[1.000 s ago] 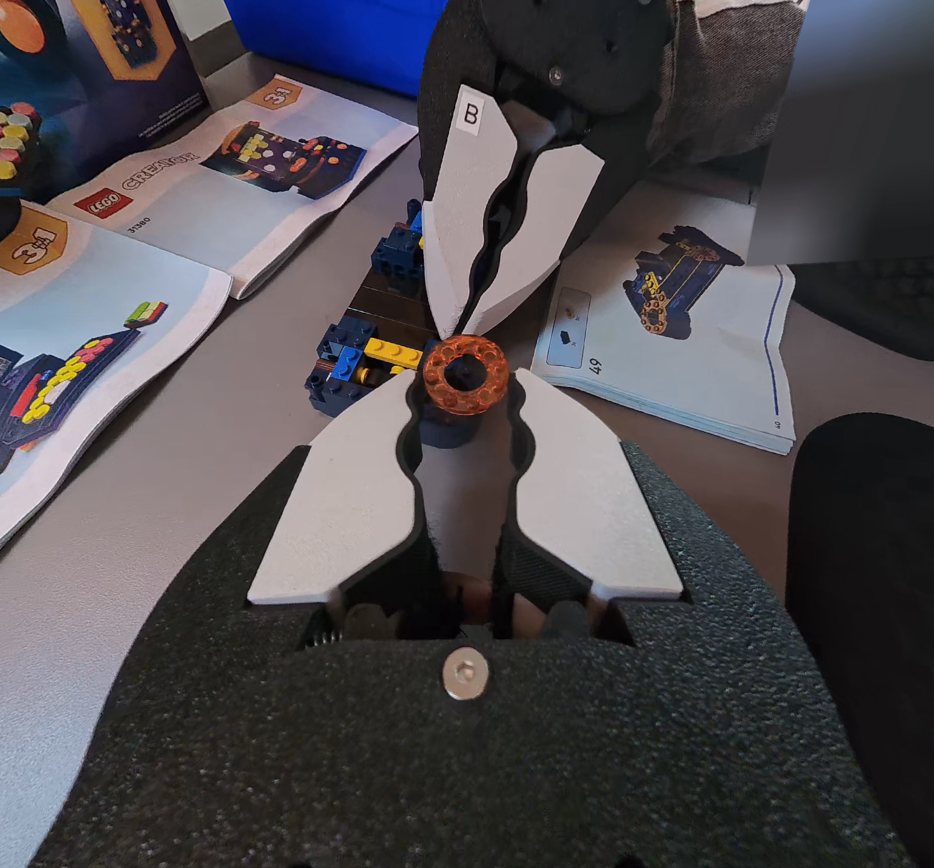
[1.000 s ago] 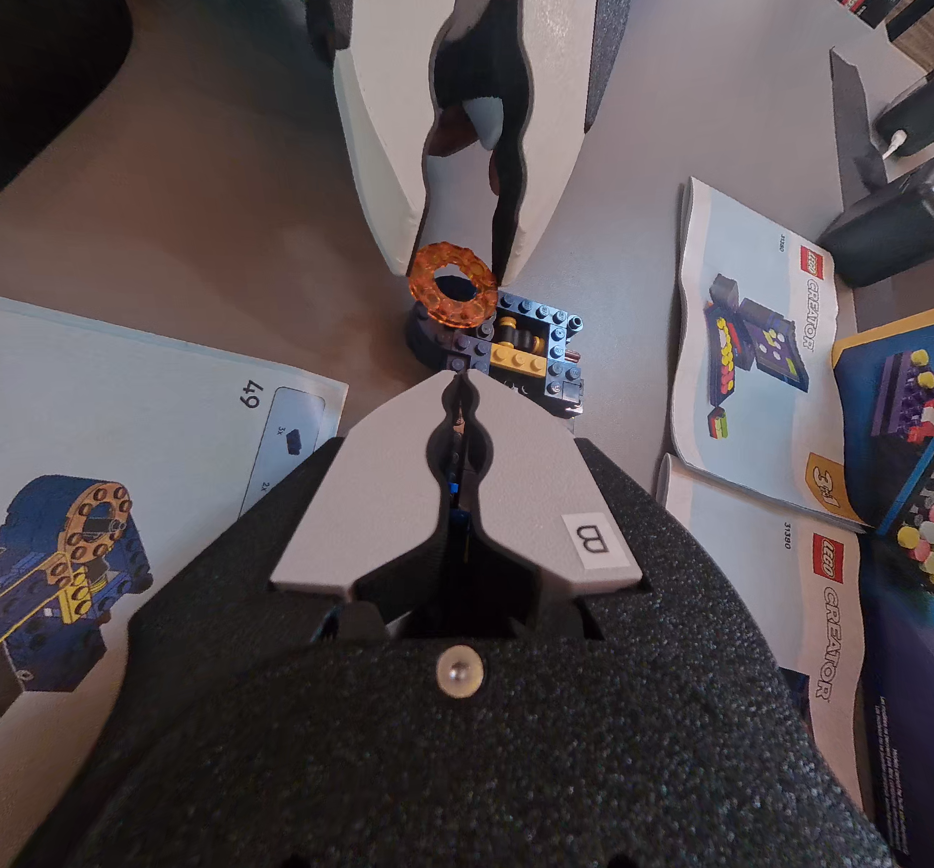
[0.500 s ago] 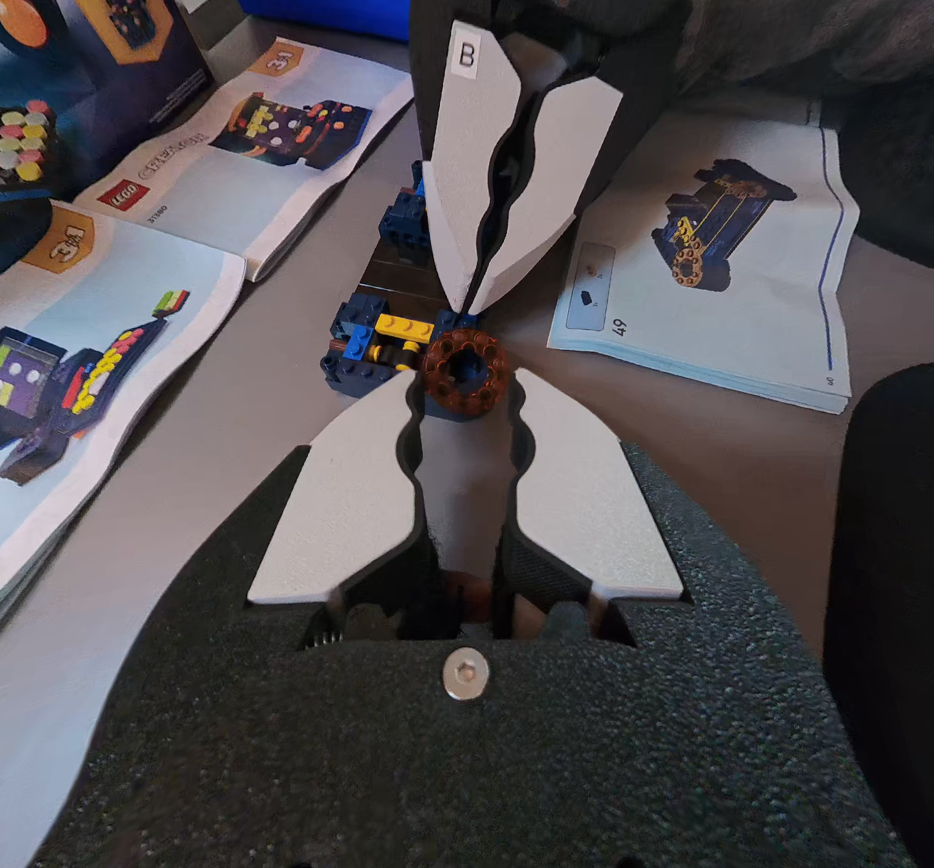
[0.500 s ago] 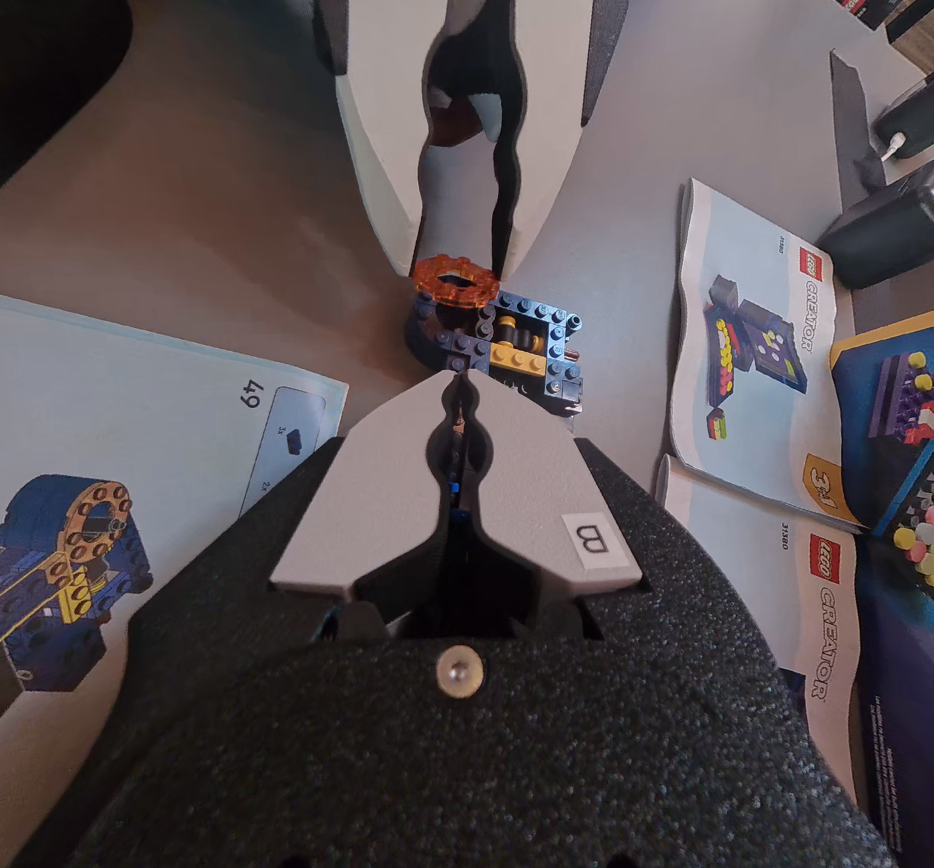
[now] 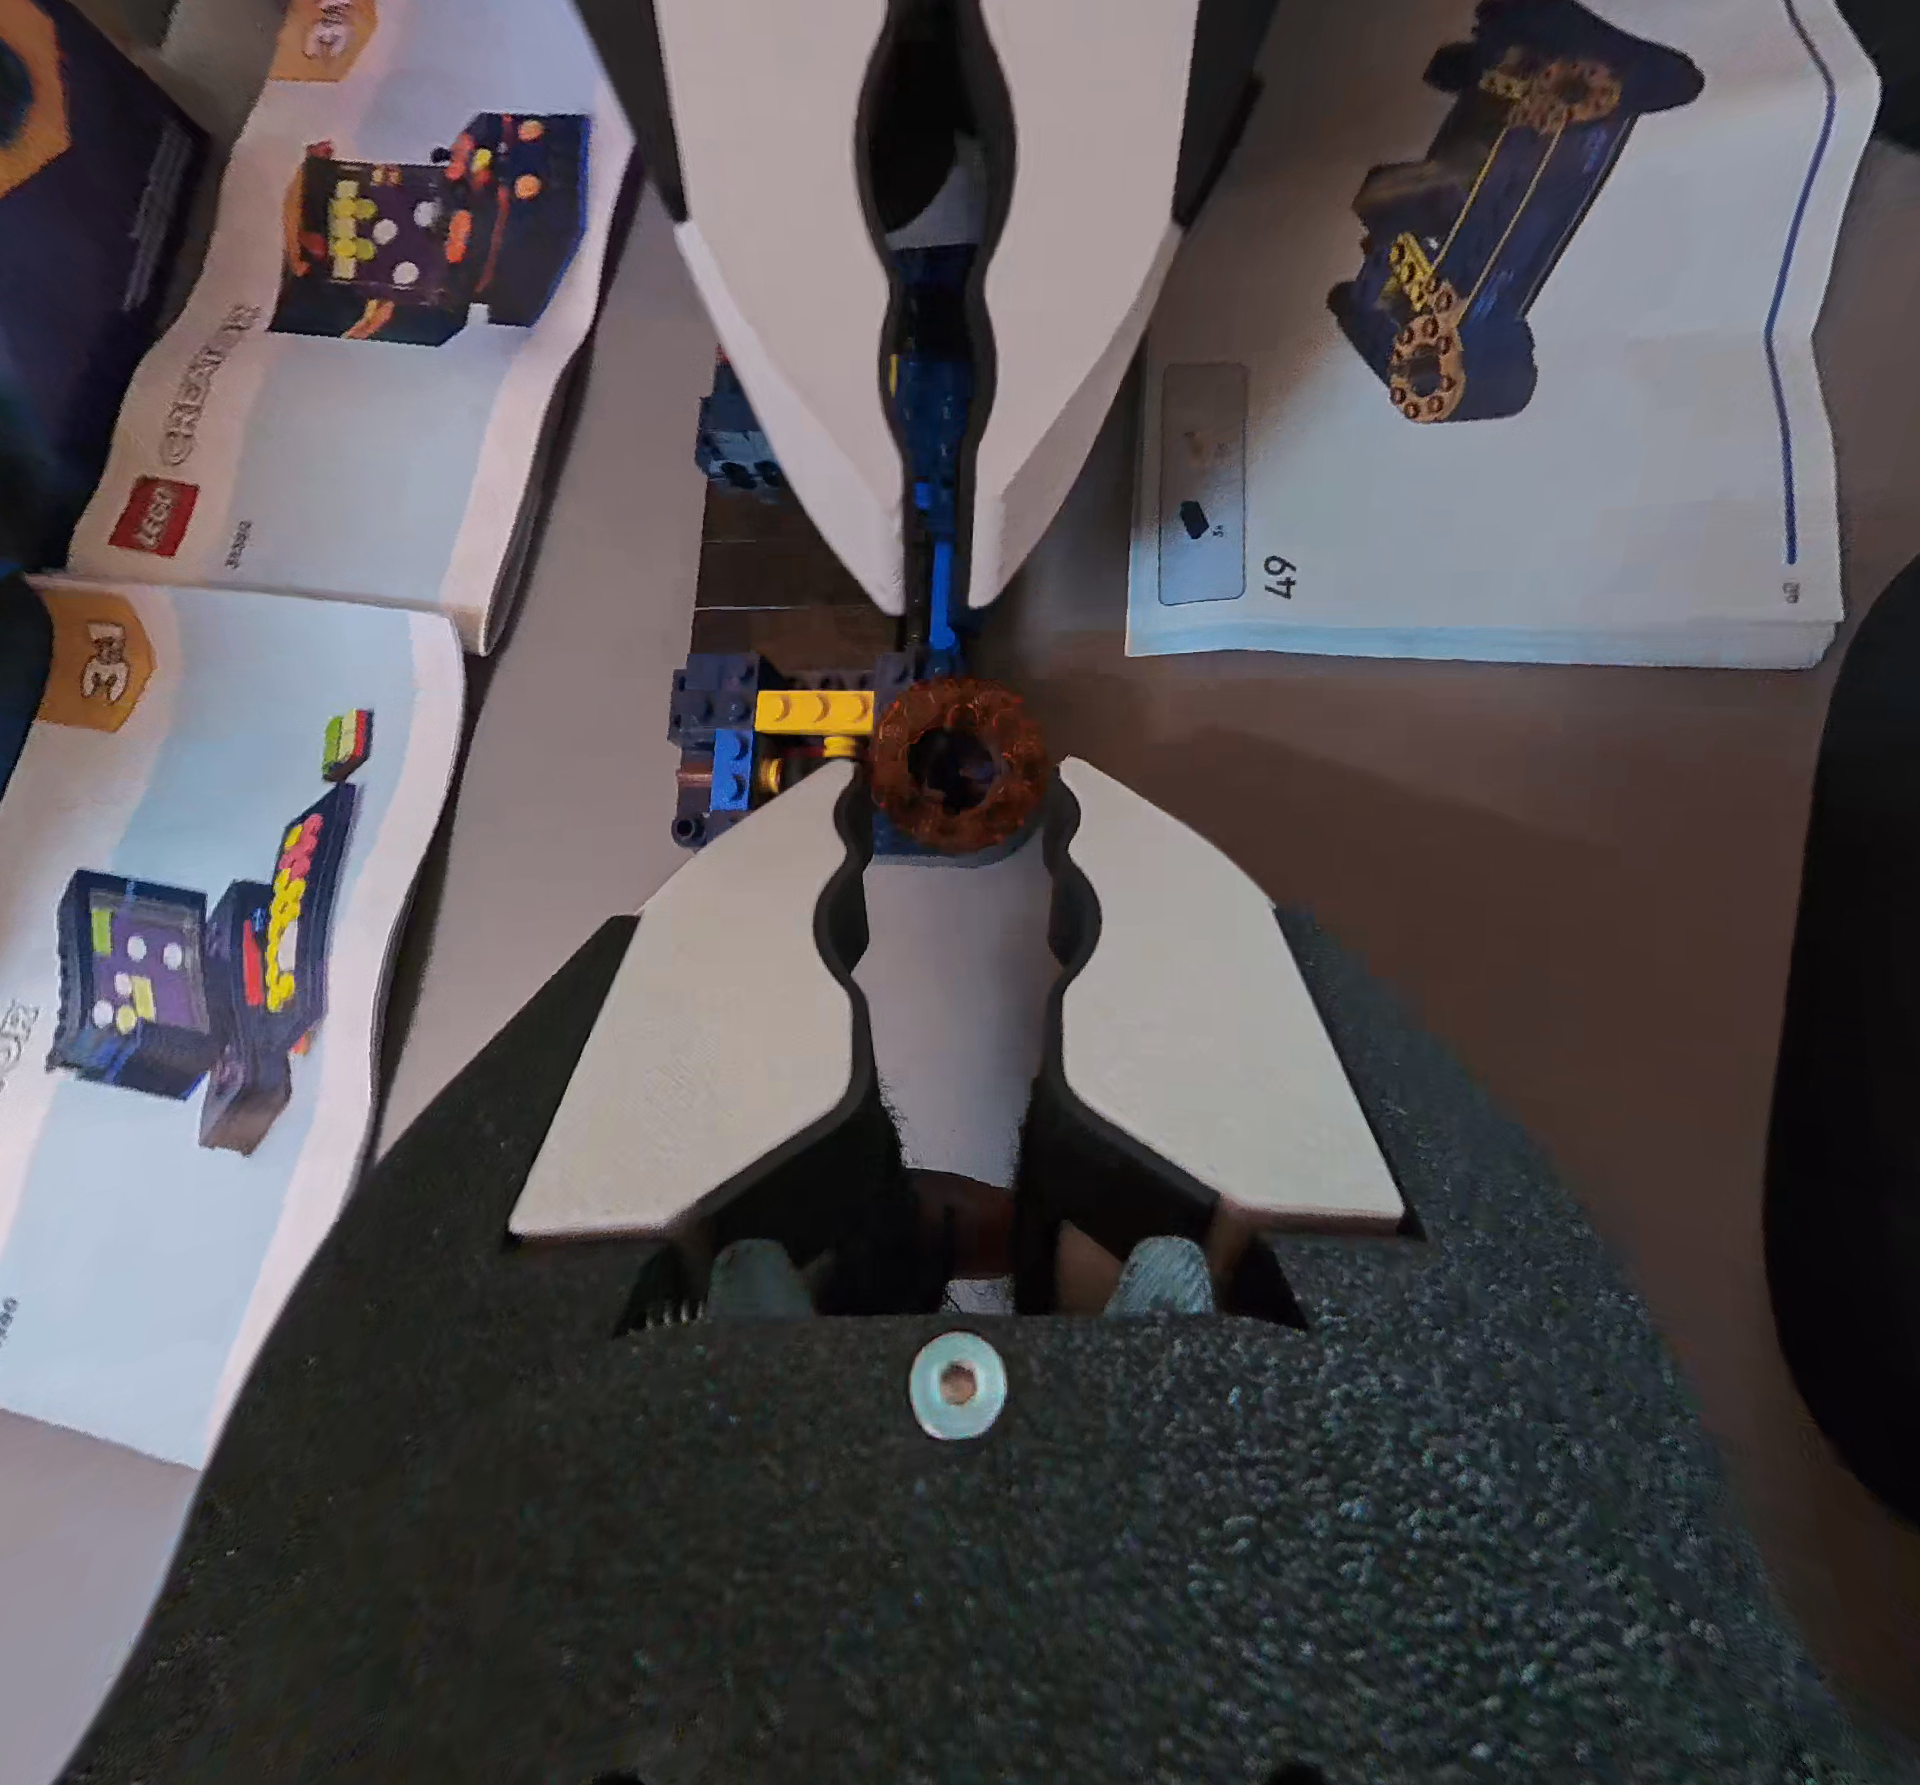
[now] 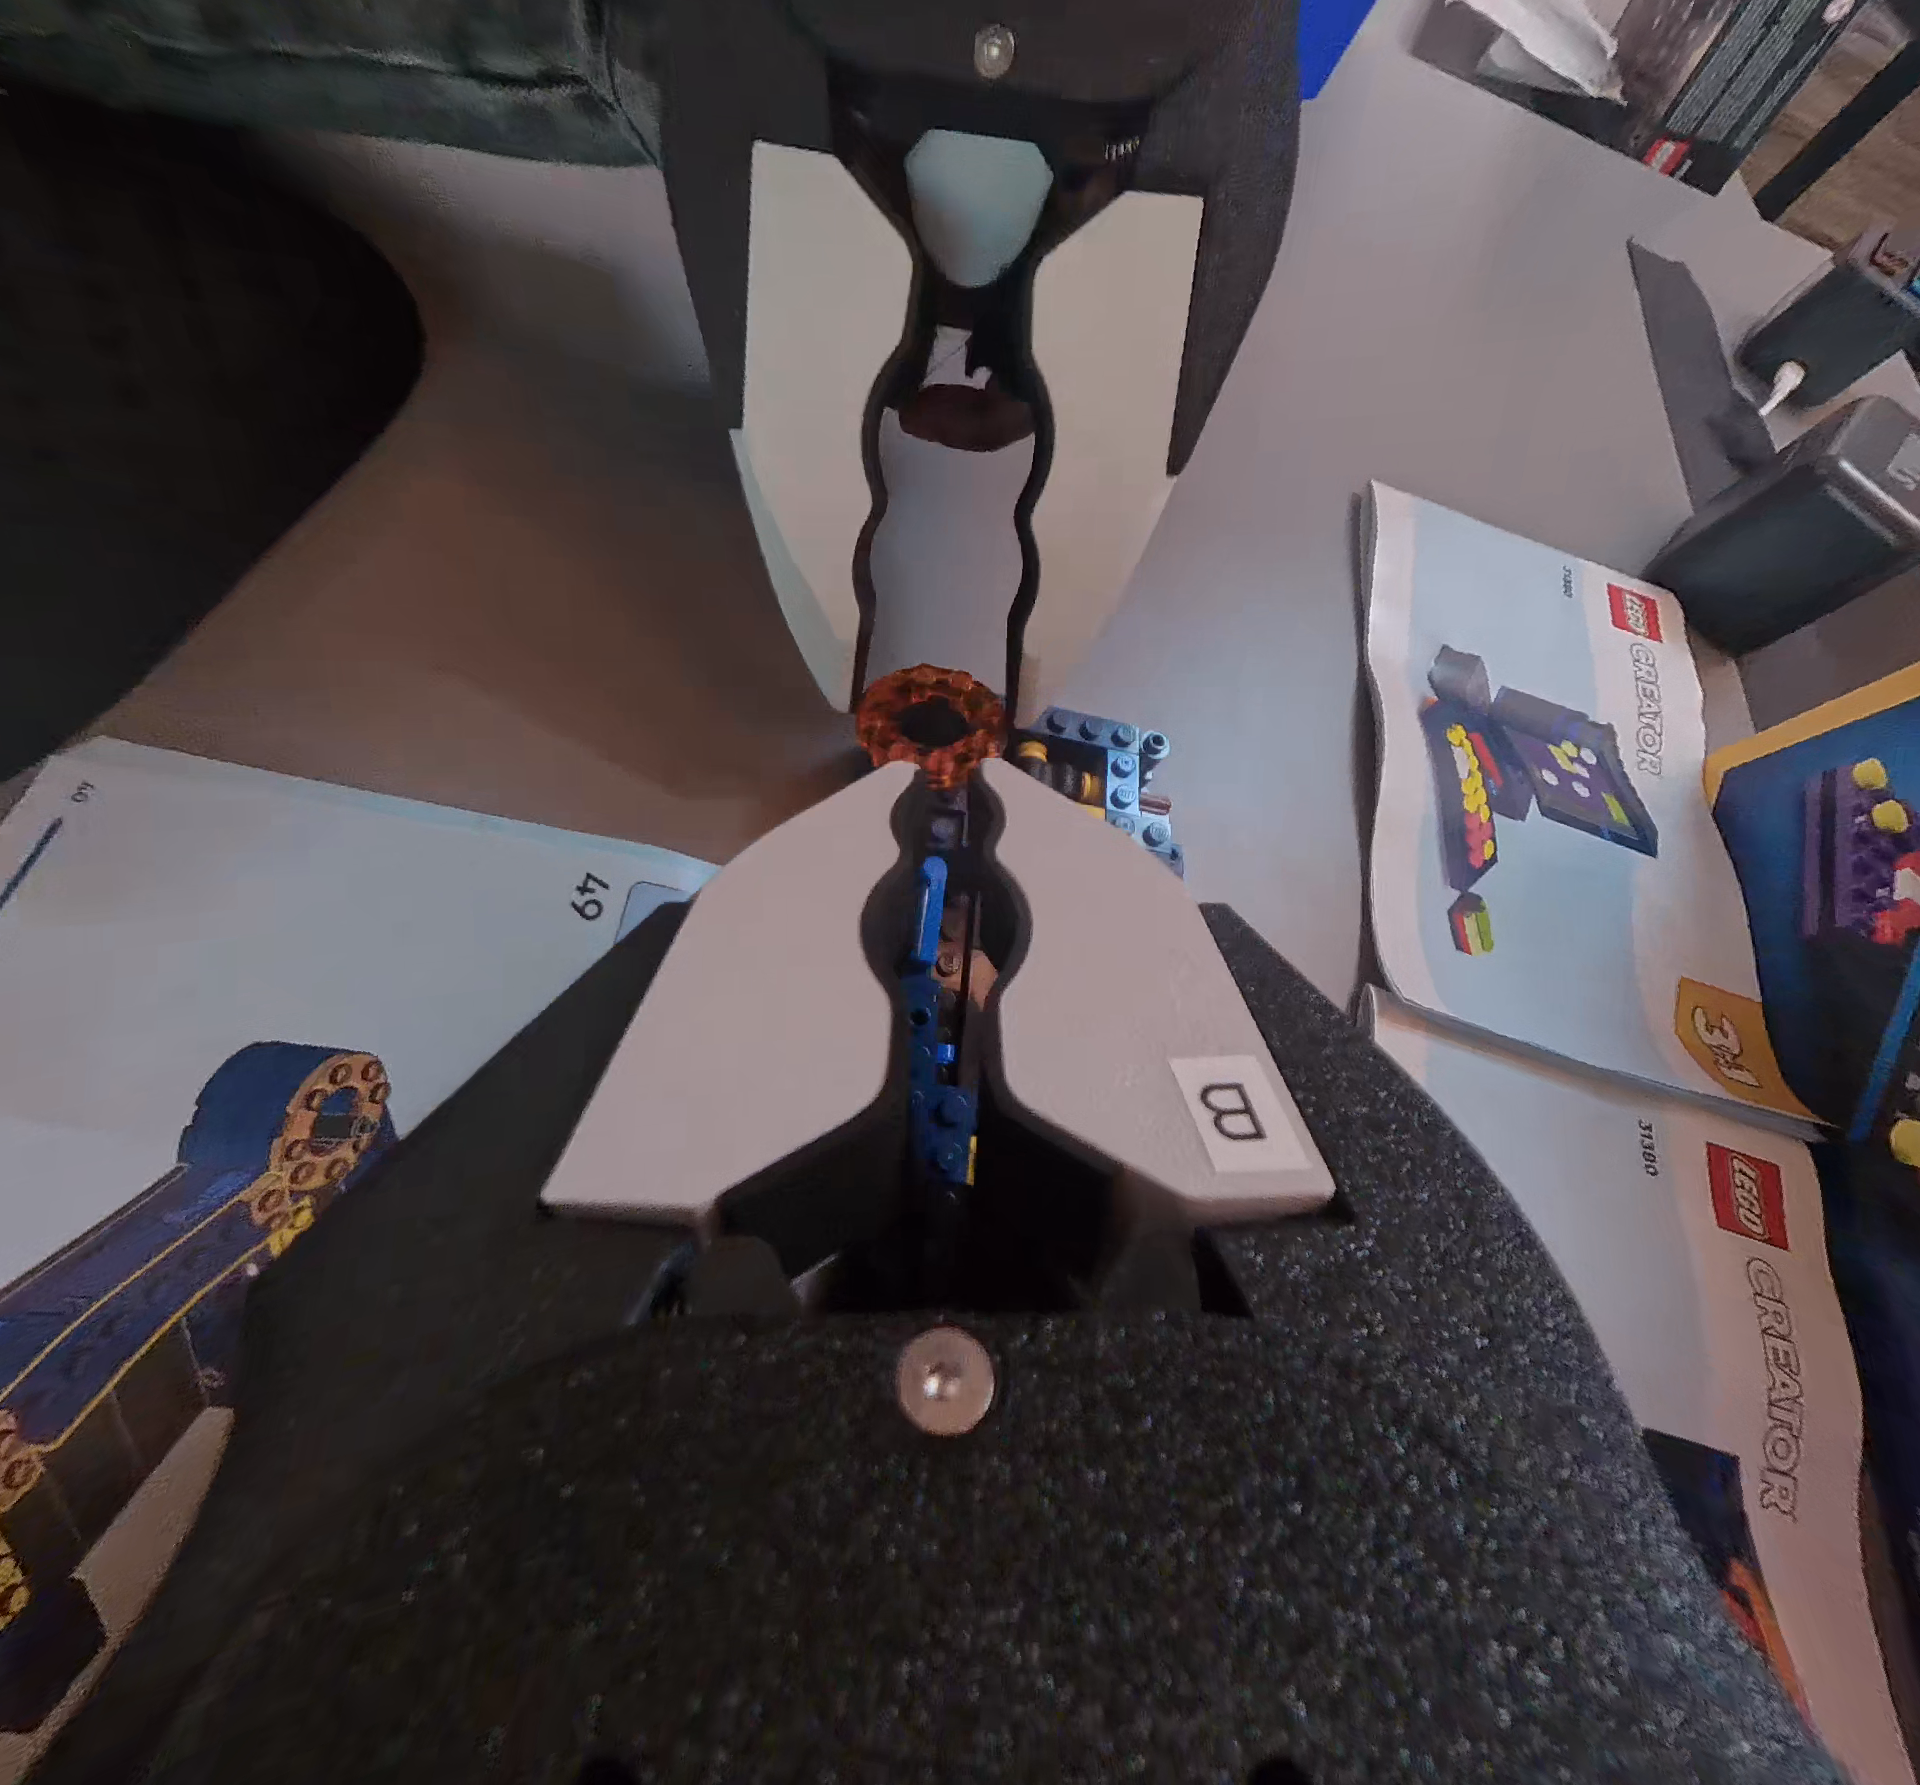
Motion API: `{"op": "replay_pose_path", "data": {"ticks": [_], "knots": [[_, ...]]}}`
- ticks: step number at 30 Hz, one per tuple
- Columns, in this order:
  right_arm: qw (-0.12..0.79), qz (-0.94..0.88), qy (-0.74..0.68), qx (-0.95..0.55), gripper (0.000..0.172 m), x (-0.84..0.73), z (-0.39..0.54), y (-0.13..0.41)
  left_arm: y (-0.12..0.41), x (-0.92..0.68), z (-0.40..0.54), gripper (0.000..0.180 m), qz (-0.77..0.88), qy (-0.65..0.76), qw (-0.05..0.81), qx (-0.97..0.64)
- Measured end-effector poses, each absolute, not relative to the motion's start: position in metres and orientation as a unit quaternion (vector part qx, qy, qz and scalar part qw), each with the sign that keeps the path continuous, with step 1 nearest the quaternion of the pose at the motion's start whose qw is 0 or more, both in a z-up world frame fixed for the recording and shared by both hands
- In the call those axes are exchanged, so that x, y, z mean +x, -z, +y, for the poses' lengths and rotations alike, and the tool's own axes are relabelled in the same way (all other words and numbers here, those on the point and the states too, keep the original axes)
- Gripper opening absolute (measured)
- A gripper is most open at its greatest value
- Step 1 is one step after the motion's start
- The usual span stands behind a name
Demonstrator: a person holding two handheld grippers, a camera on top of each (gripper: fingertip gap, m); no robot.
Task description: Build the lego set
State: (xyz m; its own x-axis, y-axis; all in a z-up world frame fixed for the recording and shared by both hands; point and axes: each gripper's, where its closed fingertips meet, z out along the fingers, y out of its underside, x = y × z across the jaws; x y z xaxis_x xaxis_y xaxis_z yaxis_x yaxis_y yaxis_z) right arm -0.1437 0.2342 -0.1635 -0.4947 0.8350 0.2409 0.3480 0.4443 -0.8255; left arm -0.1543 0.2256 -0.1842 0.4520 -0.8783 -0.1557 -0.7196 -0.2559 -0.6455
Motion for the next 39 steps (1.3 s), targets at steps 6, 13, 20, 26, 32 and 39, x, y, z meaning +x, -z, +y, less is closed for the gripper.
{"op": "replay_pose_path", "data": {"ticks": [6,13,20,26,32,39], "knots": [[0.323,-0.801,-0.347,-0.366,0.006,-0.143,0.232,0.176,0.186,-0.150,0.227,0.031,0.552,0.101,0.283,-0.777],[0.332,-0.814,-0.322,-0.351,0.005,-0.145,0.230,0.184,0.186,-0.155,0.226,0.031,0.560,0.104,0.276,-0.774],[0.341,-0.828,-0.293,-0.335,0.001,-0.145,0.230,0.187,0.186,-0.156,0.225,0.031,0.577,0.101,0.264,-0.766],[0.363,-0.822,-0.300,-0.320,0.000,-0.147,0.228,0.179,0.187,-0.155,0.224,0.031,0.596,0.106,0.226,-0.763],[0.368,-0.830,-0.287,-0.306,0.000,-0.148,0.225,0.180,0.188,-0.153,0.221,0.031,0.602,0.125,0.209,-0.760],[0.374,-0.832,-0.276,-0.303,0.000,-0.149,0.225,0.180,0.190,-0.156,0.222,0.031,0.599,0.129,0.210,-0.762]]}}
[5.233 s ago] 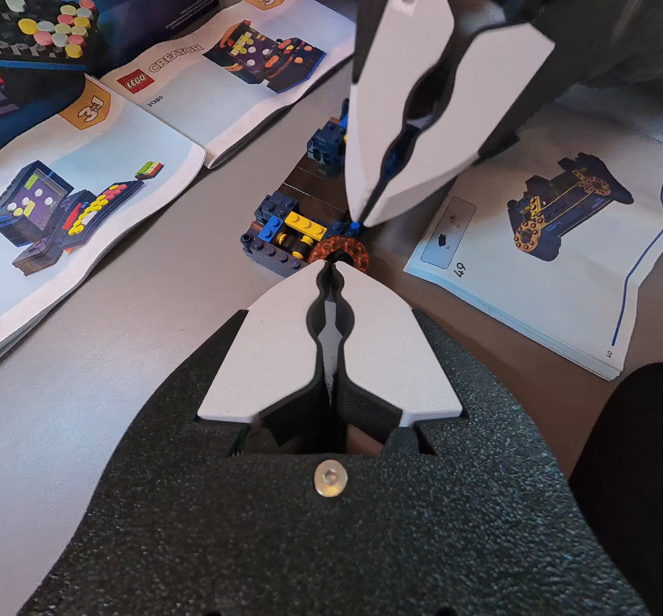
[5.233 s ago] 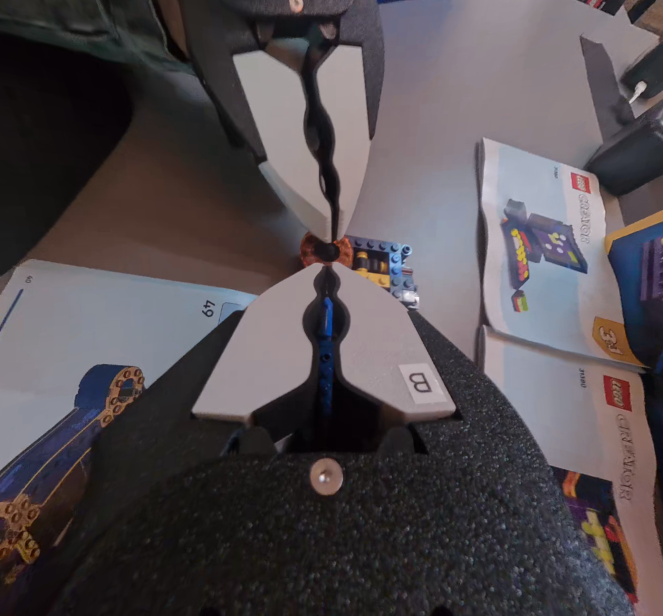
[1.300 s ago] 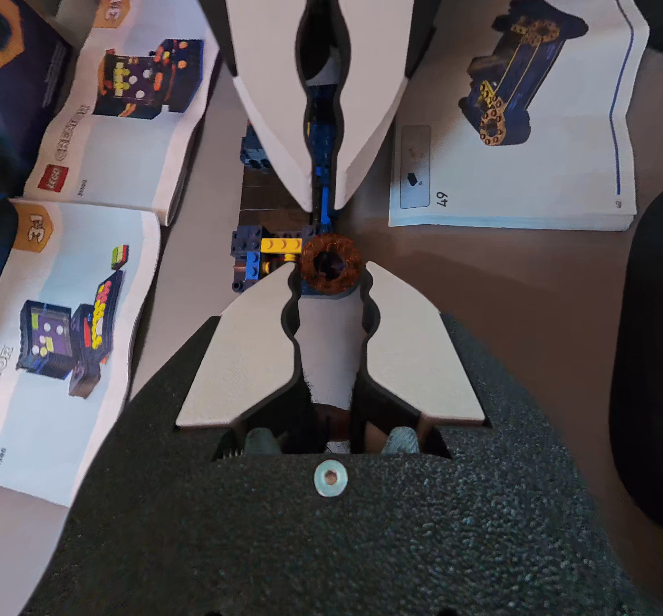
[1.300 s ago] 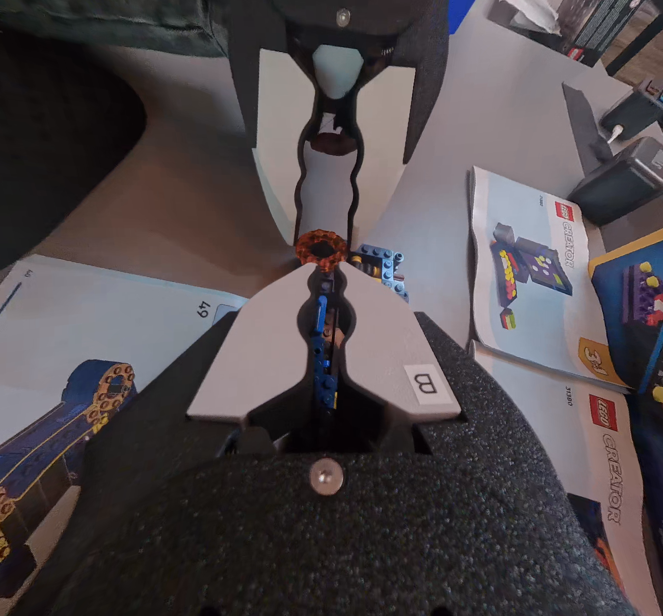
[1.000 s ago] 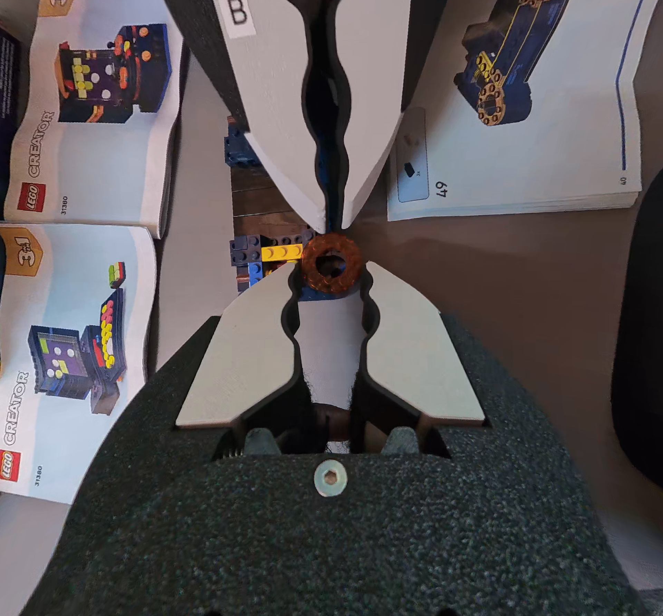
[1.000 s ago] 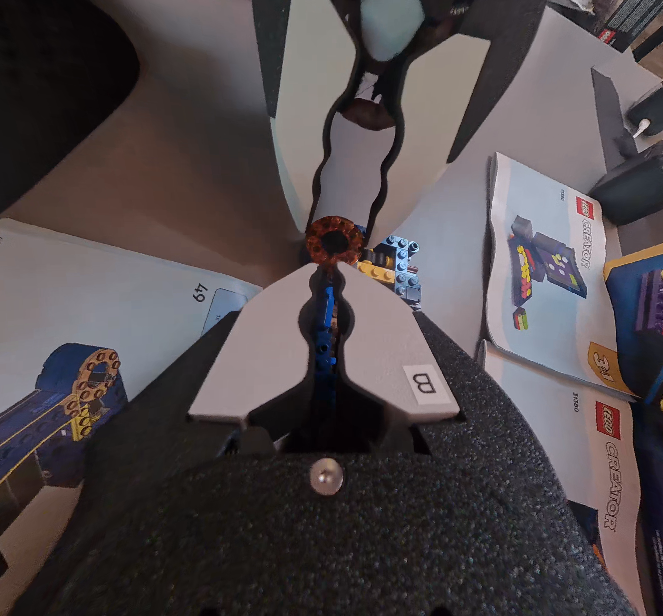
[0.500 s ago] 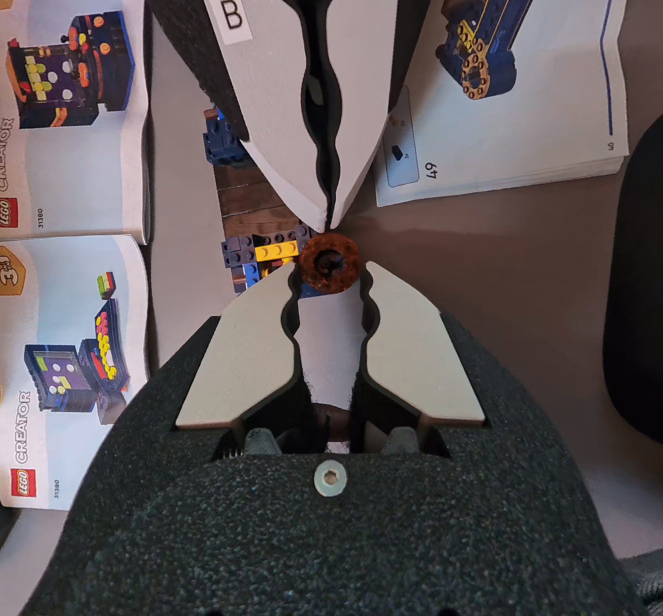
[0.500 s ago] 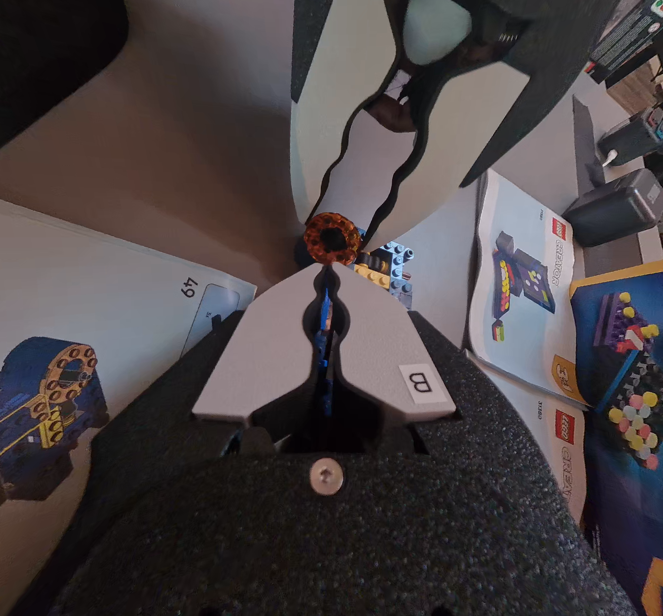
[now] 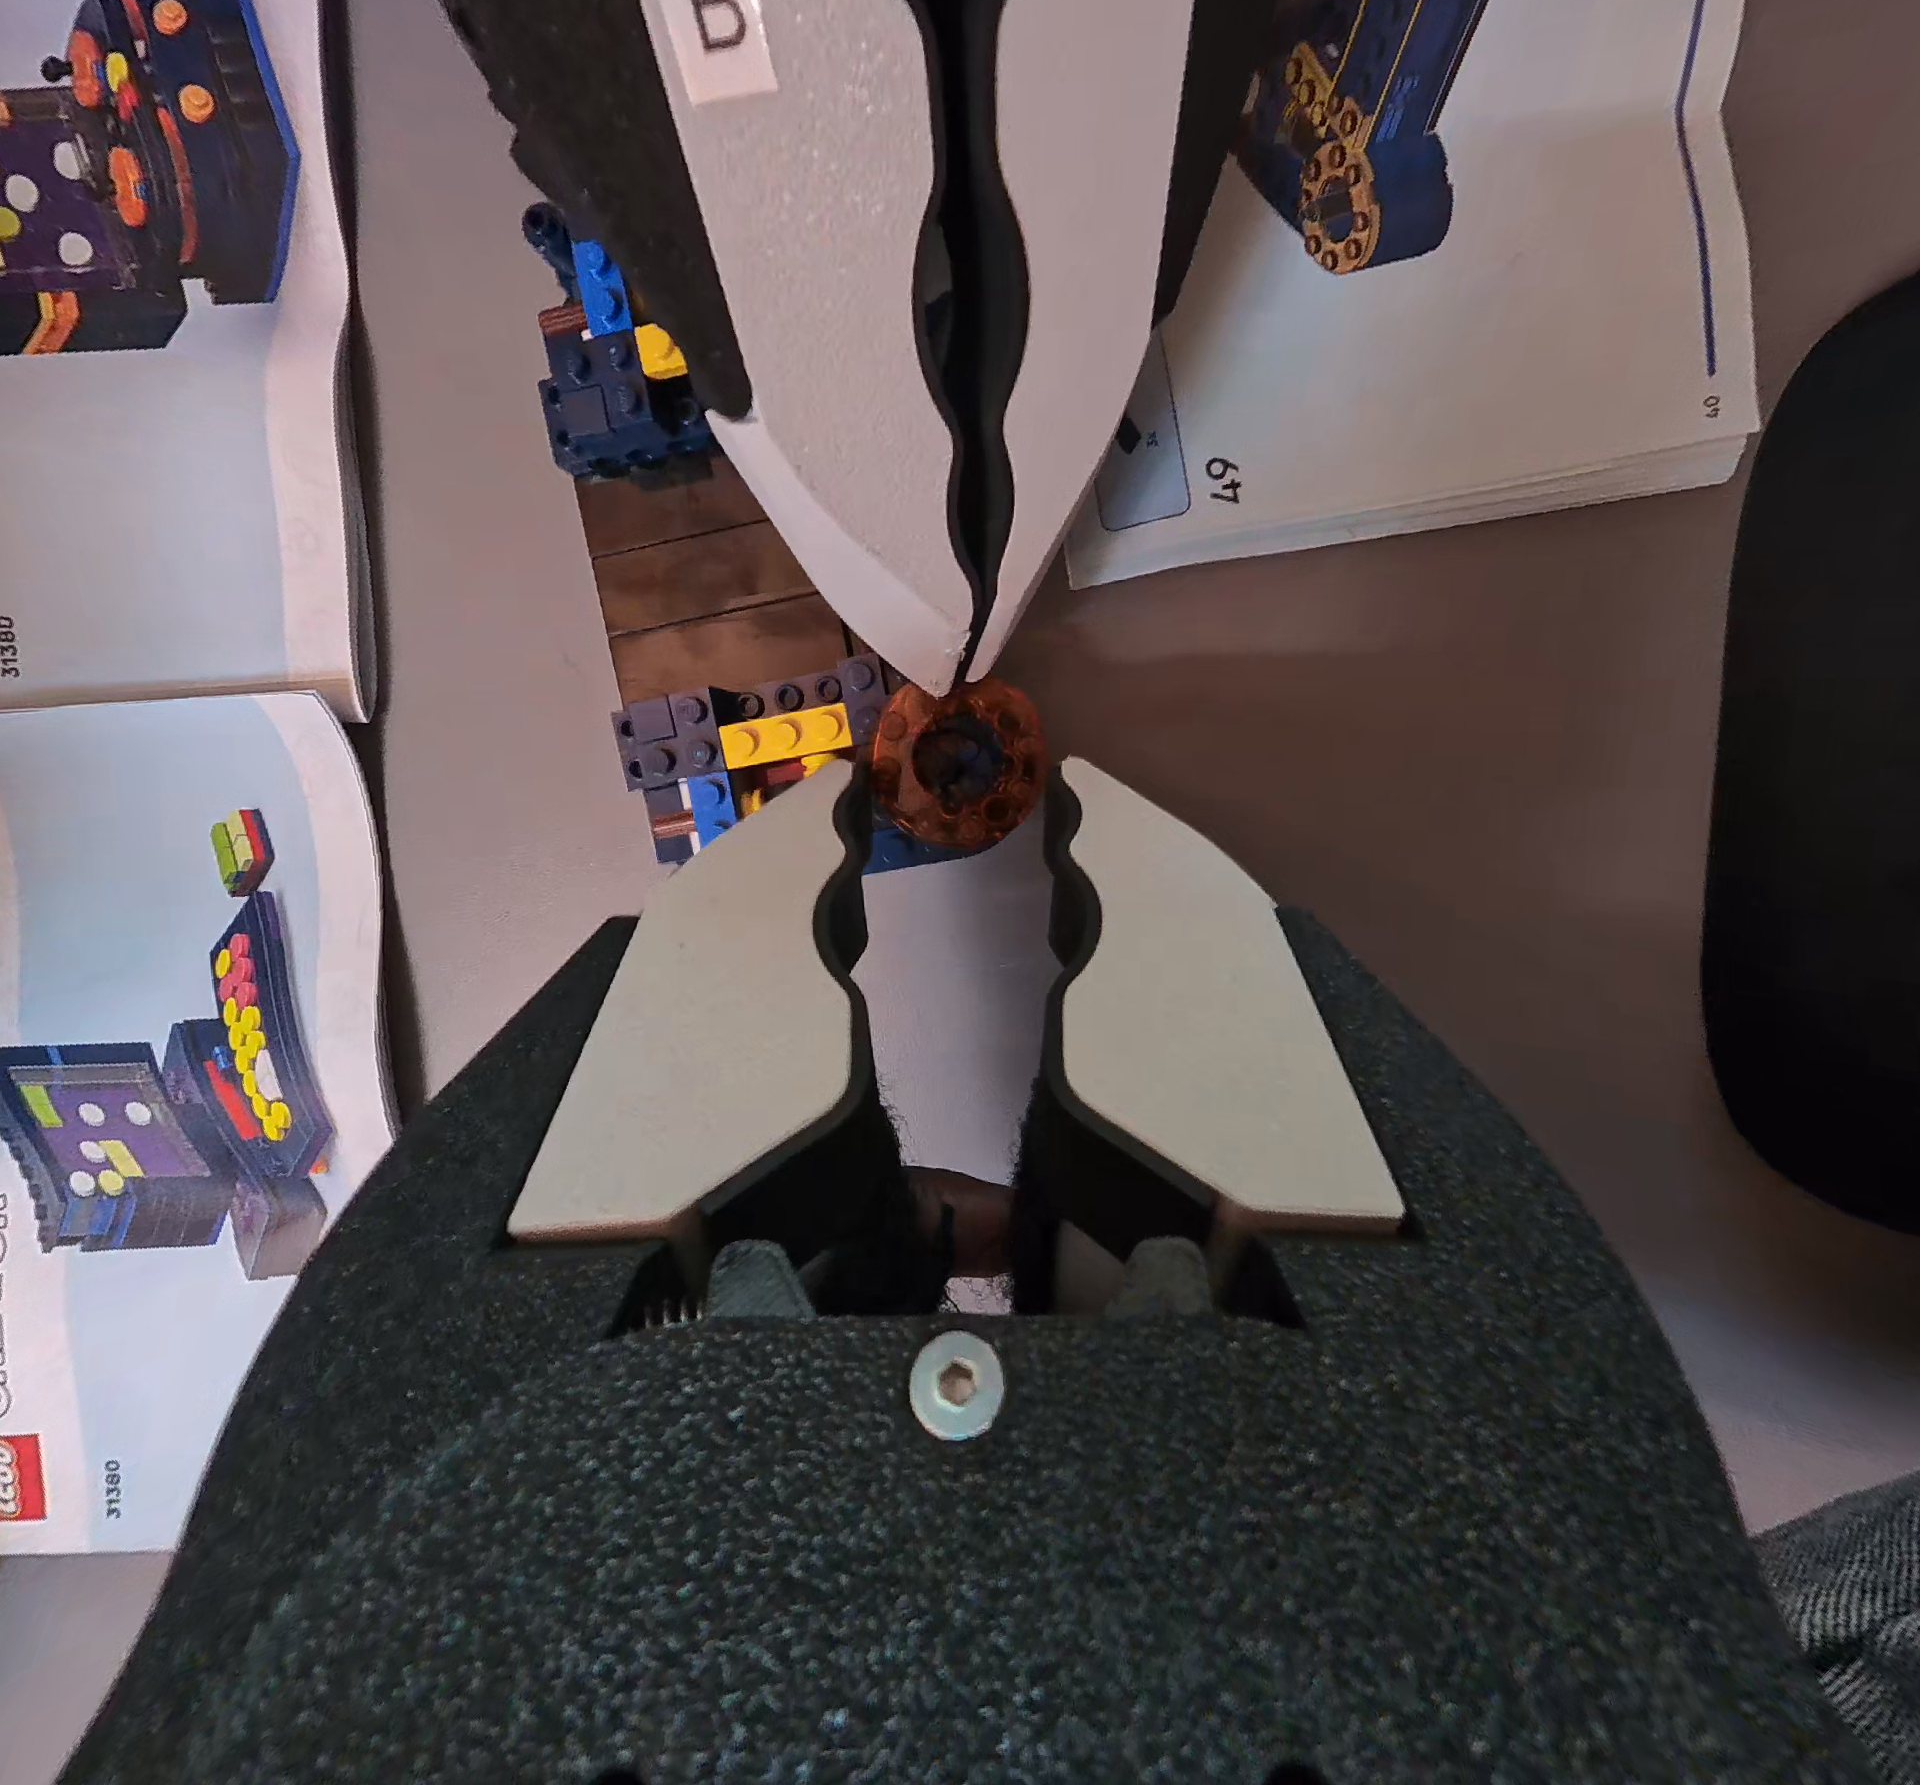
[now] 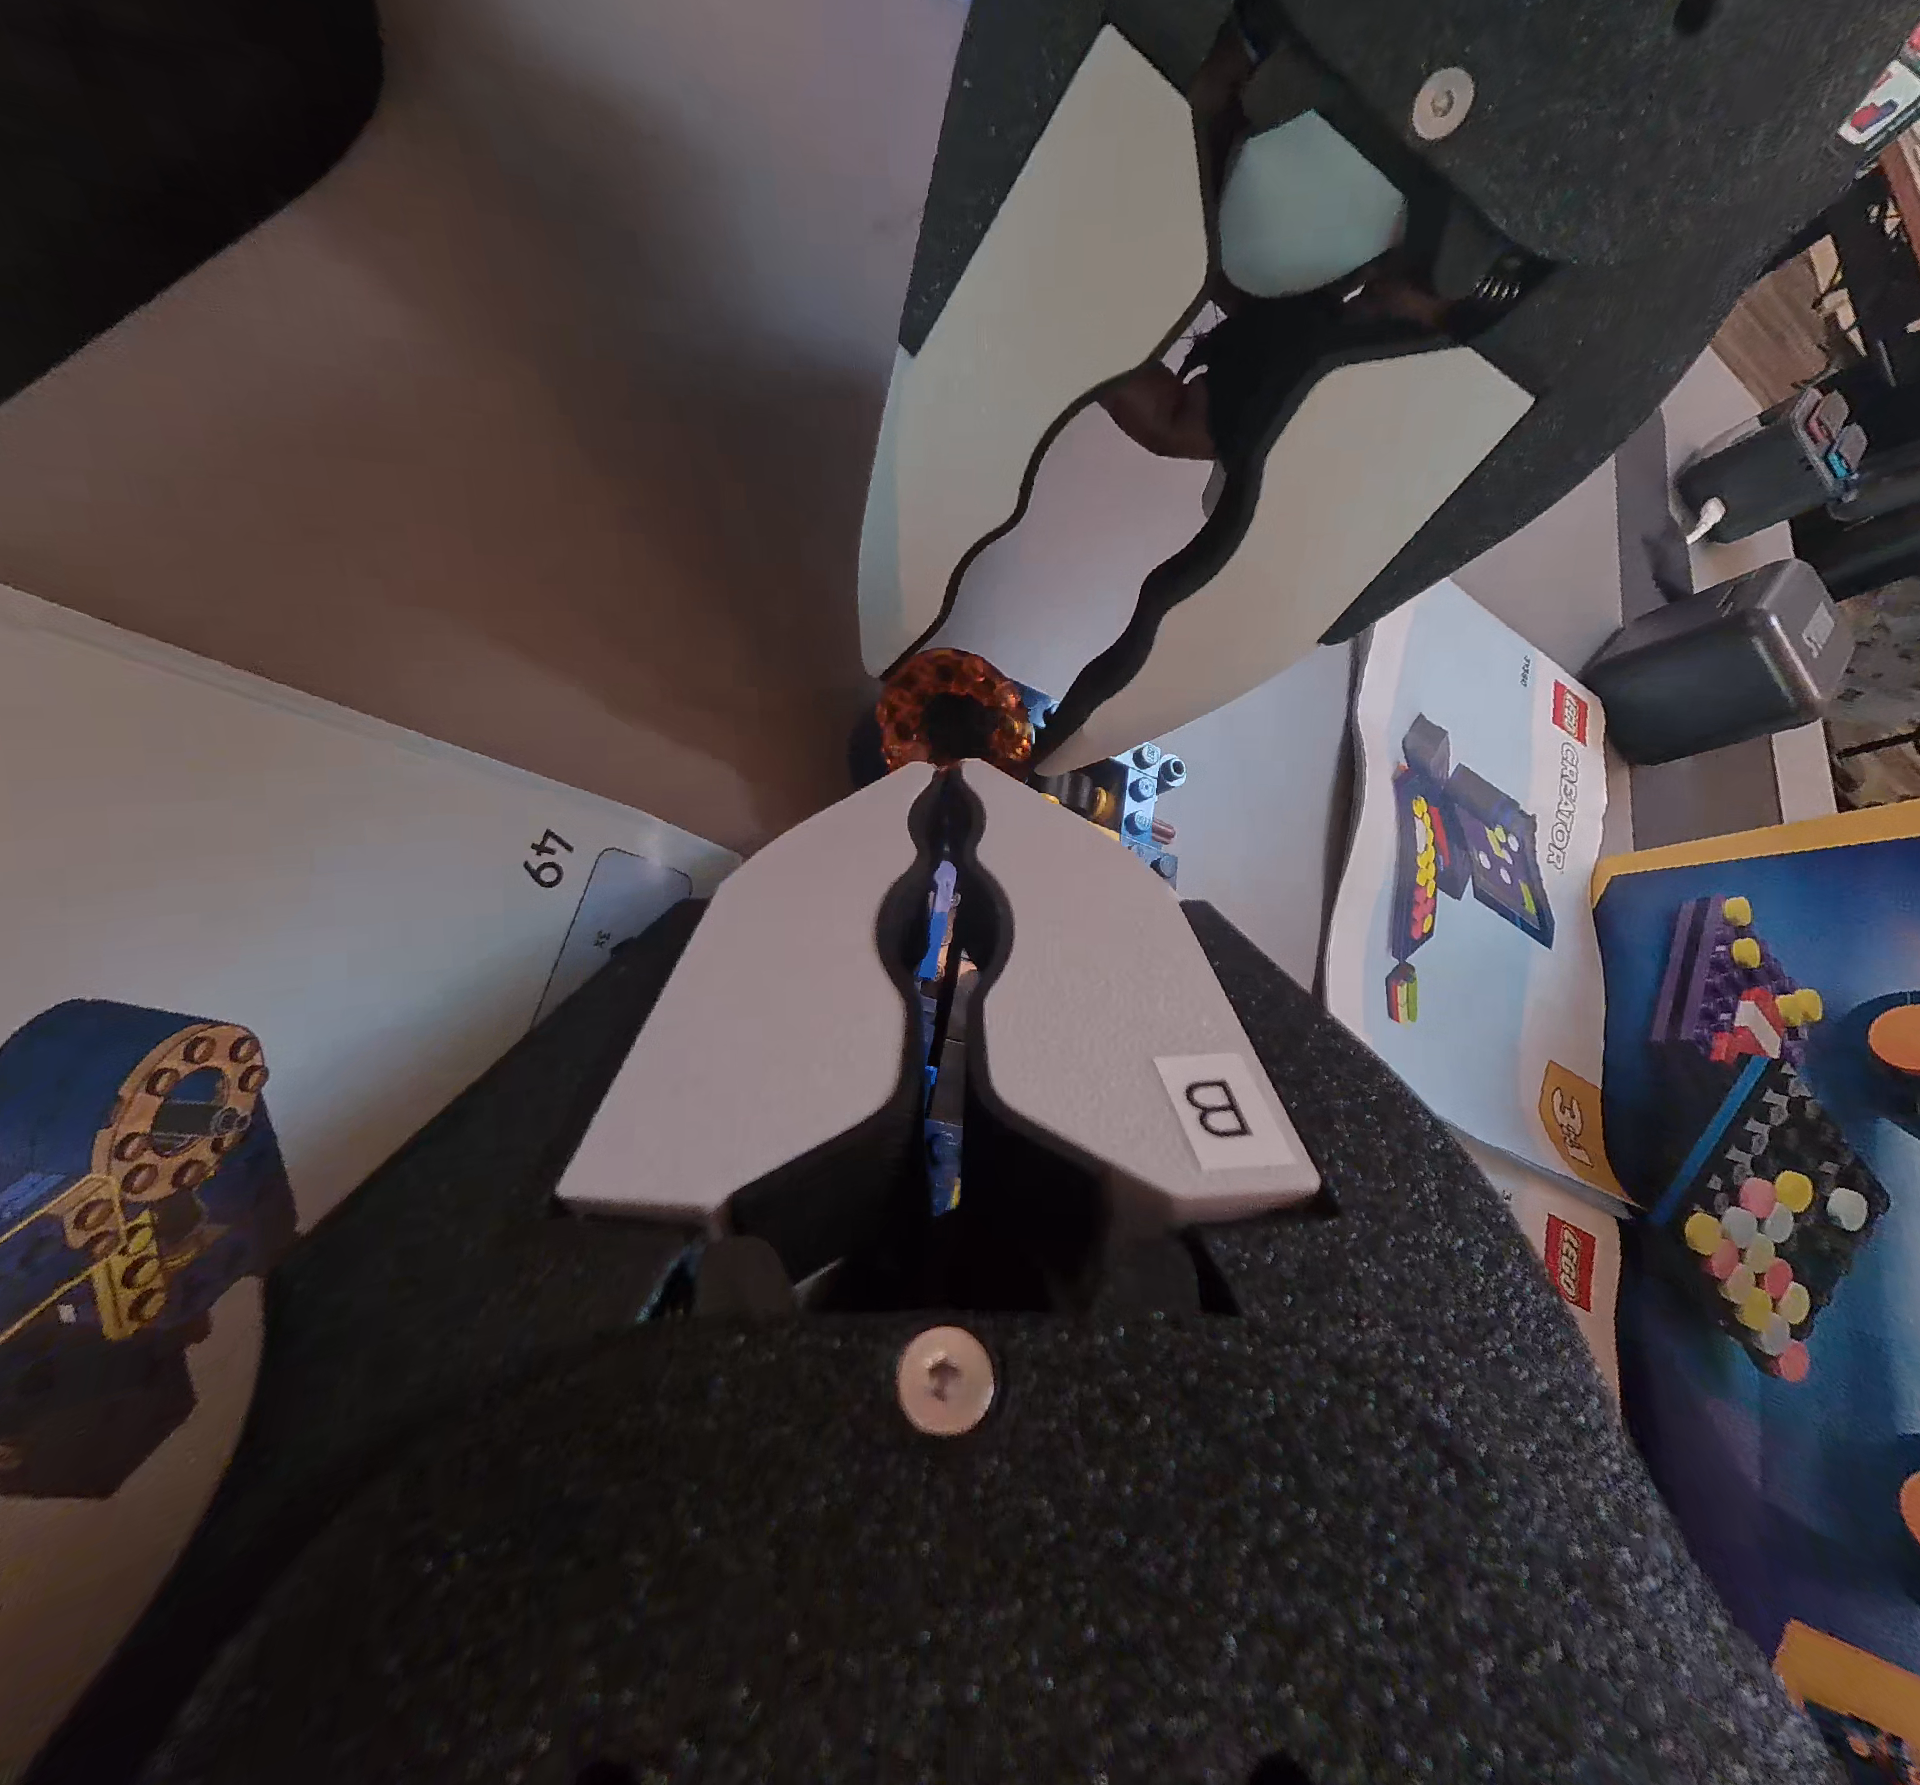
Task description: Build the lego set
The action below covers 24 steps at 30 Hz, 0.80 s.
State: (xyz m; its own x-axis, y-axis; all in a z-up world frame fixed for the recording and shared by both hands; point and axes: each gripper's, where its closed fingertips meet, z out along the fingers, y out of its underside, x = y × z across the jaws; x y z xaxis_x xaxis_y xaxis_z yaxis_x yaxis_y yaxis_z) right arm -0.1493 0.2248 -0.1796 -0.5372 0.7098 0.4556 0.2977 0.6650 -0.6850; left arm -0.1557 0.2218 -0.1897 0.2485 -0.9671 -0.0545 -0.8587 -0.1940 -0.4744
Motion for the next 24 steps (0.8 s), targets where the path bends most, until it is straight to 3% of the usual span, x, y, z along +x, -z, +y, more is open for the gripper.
{"op": "replay_pose_path", "data": {"ticks": [24], "knots": [[0.378,-0.836,-0.266,-0.295,0.000,-0.1504,0.2231,0.1802,0.1917,-0.1577,0.2210,0.033,0.592,0.130,0.207,-0.768]]}}
